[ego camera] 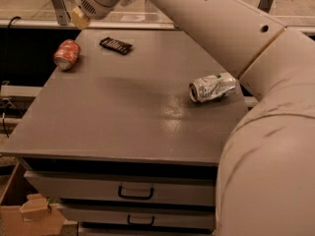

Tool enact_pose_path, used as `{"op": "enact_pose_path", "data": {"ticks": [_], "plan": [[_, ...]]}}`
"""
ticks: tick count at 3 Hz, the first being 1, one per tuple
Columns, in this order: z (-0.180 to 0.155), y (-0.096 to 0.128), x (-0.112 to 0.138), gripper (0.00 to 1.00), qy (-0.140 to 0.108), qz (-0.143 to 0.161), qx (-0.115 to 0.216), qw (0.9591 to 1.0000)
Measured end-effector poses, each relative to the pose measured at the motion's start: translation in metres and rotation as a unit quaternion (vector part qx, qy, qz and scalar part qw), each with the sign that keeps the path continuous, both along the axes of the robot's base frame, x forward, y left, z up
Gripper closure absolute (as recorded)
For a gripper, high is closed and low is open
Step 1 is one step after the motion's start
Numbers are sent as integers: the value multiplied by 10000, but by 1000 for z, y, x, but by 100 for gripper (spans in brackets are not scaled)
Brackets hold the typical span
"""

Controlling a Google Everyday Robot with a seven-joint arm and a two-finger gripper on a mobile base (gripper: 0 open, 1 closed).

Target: Move coke can near rxbar chocolate

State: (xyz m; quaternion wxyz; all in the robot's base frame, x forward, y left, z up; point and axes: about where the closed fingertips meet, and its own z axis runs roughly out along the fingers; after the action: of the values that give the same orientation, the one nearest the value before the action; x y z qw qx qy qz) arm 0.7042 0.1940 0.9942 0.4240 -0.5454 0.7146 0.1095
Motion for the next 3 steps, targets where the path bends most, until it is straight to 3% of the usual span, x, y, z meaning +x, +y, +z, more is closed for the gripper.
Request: {"op": "enact_pose_path", "data": {"ticks": [2,3], "plan": [[6,-13,-2,13,-91,-146,160,9997],[9,-25,0,0,-169,-256,173,9994]]}}
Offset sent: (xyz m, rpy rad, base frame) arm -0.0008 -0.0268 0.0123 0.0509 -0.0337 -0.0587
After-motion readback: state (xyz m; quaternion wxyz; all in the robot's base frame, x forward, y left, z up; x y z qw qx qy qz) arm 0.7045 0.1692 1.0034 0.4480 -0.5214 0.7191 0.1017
